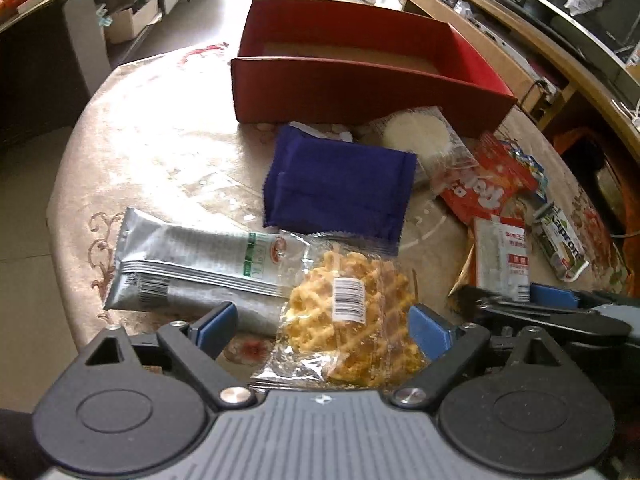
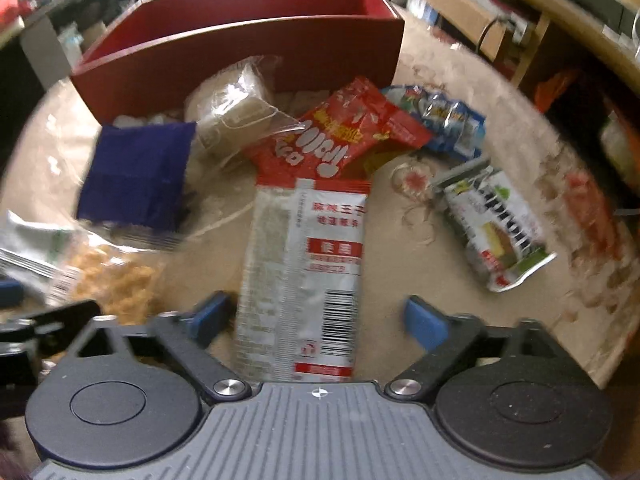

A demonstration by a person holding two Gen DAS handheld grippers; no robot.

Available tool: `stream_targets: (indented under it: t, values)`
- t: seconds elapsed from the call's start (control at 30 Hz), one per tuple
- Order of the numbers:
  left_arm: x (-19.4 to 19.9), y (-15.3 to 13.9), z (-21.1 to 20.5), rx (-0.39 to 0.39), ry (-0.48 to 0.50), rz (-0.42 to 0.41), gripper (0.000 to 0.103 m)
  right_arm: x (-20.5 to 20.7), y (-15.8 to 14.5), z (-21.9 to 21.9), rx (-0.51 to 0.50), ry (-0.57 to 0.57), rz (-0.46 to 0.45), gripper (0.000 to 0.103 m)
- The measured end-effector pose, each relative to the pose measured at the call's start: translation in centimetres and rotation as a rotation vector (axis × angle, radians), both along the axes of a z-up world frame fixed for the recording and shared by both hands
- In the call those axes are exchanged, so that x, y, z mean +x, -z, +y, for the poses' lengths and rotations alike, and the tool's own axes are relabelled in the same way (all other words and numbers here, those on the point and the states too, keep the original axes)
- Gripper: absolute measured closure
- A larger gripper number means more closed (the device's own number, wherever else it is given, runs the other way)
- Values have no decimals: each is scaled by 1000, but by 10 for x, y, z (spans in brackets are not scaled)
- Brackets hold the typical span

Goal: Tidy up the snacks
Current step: 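Grasp the waffle crisp bag with left tool while right tool grasps the white-red snack pack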

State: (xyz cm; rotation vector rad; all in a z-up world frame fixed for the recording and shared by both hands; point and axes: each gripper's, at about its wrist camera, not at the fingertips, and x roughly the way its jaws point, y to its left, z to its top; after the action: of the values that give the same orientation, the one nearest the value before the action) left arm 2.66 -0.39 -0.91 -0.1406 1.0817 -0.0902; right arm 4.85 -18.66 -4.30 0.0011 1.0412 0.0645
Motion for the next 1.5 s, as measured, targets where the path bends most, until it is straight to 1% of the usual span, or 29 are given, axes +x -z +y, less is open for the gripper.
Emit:
stream_targets:
  t: [0.03,0.07,0.1,0.23,0.3,0.37,0.43,0.47,0.53,0.6,0.63,0.67,0.7,0.77,0.9,0.93,0.97,1.0,1.03,1.07,1.1,1.17,1.27,1.33,1.5]
  values:
    - [0,0,-3,3,8,3,9,-2,-2,-3,5,-2,-9,26]
    - [0,1,-5,9,18,6,9,-5,-4,-7,17,-11,-12,33]
    - [0,0,-8,16,24,7,9,-7,-5,-10,21,-11,-14,35]
    - [-2,1,-20,56,58,2,9,-16,-6,-18,-10,-7,-20,38]
    - [0,5,-28,74,89,6,7,-18,-7,-23,-16,-13,-16,39]
    - [3,13,-36,116,112,22,5,-22,-6,-26,-20,-14,-13,38]
    - [7,21,-40,147,114,50,5,-21,-3,-28,-33,-22,-11,37]
    - [9,25,-39,151,109,63,5,-22,-3,-27,-37,-28,-13,35]
    - [12,27,-36,153,91,71,4,-22,-1,-25,-56,-40,-10,28]
    - [14,28,-33,157,79,71,4,-21,0,-27,-69,-15,-7,16]
    - [14,29,-32,158,79,76,2,-19,2,-30,-69,-2,-2,14]
    - [14,30,-31,163,78,80,0,-19,3,-32,-59,11,2,11]
    - [14,32,-29,166,74,86,0,-18,4,-35,-40,23,7,8]
    - [14,35,-27,155,75,87,0,-18,7,-35,-23,11,10,0]
    - [15,32,-21,134,59,97,0,-18,10,-32,-23,11,7,0]
    - [13,30,-19,127,47,92,7,-18,9,-34,-17,17,13,1]
    - [13,28,-18,128,44,84,17,-20,8,-35,-19,26,14,6]
    - [12,25,-17,134,45,77,18,-24,6,-36,-26,29,12,15]
    - [11,23,-17,129,43,75,20,-27,3,-37,-28,29,8,20]
    - [10,22,-15,113,39,78,23,-29,1,-38,-17,27,6,32]
    - [9,21,-14,105,35,81,24,-32,-1,-38,-7,24,4,39]
    - [6,19,-12,101,32,79,27,-34,-3,-38,-13,26,6,41]
    - [2,14,-8,70,28,78,28,-37,-5,-35,-12,23,2,45]
    - [-1,11,-6,58,29,72,28,-40,-9,-34,11,14,-3,45]
    - [-10,3,-4,16,47,61,28,-46,-13,-28,7,2,-12,46]
